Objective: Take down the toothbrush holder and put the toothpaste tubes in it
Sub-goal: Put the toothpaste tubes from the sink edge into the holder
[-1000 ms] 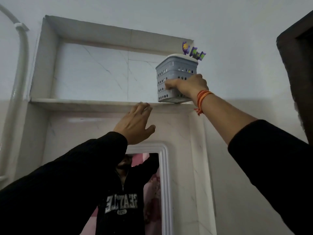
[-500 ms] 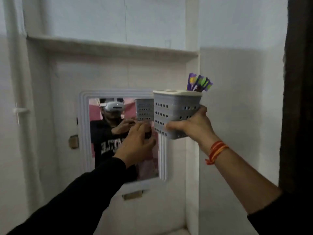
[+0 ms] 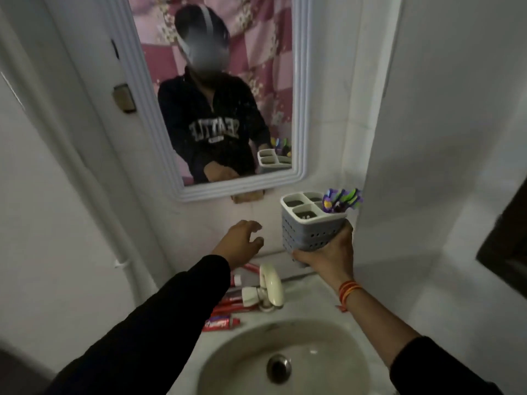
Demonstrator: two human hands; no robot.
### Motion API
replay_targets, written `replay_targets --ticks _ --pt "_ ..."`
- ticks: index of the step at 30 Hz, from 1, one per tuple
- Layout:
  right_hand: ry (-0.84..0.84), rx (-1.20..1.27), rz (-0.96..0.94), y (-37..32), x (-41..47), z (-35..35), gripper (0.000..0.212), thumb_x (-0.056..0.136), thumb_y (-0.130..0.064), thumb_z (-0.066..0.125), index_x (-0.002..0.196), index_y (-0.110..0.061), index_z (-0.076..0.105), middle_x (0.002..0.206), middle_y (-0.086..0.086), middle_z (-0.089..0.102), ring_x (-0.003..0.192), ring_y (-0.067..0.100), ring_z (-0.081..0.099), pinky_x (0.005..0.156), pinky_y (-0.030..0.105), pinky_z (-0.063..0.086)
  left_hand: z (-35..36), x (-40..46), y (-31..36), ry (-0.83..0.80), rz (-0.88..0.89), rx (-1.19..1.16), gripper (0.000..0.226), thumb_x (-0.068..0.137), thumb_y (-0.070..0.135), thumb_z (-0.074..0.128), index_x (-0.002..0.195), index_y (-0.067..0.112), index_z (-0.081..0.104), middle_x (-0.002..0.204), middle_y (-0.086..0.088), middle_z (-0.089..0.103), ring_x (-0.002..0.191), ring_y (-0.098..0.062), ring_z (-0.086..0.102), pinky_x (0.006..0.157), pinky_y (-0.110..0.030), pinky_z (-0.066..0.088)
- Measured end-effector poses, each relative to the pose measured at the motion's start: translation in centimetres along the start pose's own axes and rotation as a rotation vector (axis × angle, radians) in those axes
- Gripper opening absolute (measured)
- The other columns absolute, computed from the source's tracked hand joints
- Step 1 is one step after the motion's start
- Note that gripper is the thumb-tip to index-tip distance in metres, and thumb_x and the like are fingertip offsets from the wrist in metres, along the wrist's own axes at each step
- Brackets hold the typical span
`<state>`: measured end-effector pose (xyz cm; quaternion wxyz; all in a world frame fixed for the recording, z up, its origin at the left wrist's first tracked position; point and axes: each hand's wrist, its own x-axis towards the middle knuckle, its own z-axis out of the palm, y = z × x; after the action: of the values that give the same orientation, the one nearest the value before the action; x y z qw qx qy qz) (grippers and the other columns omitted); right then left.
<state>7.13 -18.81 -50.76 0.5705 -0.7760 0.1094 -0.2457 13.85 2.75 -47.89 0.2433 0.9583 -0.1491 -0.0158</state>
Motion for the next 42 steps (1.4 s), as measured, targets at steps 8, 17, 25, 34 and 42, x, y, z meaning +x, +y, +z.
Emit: replay_targets --ticks 8,17,25,34,42 --pt "-0.057 -0.037 0.145 10.5 -2.4 2.7 0.126 0.029 -0.032 0.096 0.138 -0.025 0.034 0.134 0.001 0.056 0.120 0.021 0.059 0.096 0.032 0.051 6.3 5.0 -4.3 -0.272 -0.188 0.130 0.036 0.091 0.017 0.062 0.126 0.018 0.068 0.128 -0.010 0.068 0.118 -0.028 0.064 0.102 -0.036 0.050" --pt "-0.036 -0.059 0.200 15.3 -5.8 3.0 0.122 0.031 -0.036 0.098 0.135 -0.022 0.037 0.127 -0.001 0.055 0.118 0.021 0.058 0.095 0.040 0.053 11.5 9.4 -5.4 -0.336 -0.420 0.172 0.046 0.094 0.040 0.058 0.132 0.014 0.063 0.137 -0.017 0.060 0.125 -0.035 0.057 0.104 -0.037 0.047" --pt "-0.228 -0.031 0.211 17.4 -4.8 2.2 0.092 0.048 -0.048 0.098 0.127 -0.020 0.059 0.125 -0.001 0.066 0.120 0.012 0.062 0.100 0.032 0.053 13.2 10.3 -6.8 -0.194 -0.600 0.161 0.040 0.091 0.041 0.064 0.107 0.005 0.071 0.115 -0.014 0.073 0.106 -0.030 0.068 0.071 -0.027 0.043" --pt "-0.340 -0.046 0.340 17.8 -3.2 0.7 0.054 0.047 -0.016 0.096 0.092 -0.037 0.074 0.092 -0.010 0.078 0.096 0.004 0.072 0.082 0.038 0.063 11.3 9.3 -5.5 0.024 -0.682 -0.219 0.031 0.075 0.037 0.076 0.095 0.012 0.074 0.089 -0.004 0.078 0.082 -0.019 0.073 0.072 -0.030 0.058" --pt "-0.481 -0.102 0.377 17.4 -2.1 -0.6 0.025 0.071 -0.015 0.087 0.083 -0.023 0.066 0.089 -0.001 0.072 0.083 0.014 0.067 0.084 0.032 0.055 7.2 7.7 0.2 0.092 -0.608 -0.948 0.065 0.074 0.016 0.085 0.126 0.001 0.049 0.100 -0.017 0.075 0.076 -0.024 0.079 0.066 -0.031 0.064"
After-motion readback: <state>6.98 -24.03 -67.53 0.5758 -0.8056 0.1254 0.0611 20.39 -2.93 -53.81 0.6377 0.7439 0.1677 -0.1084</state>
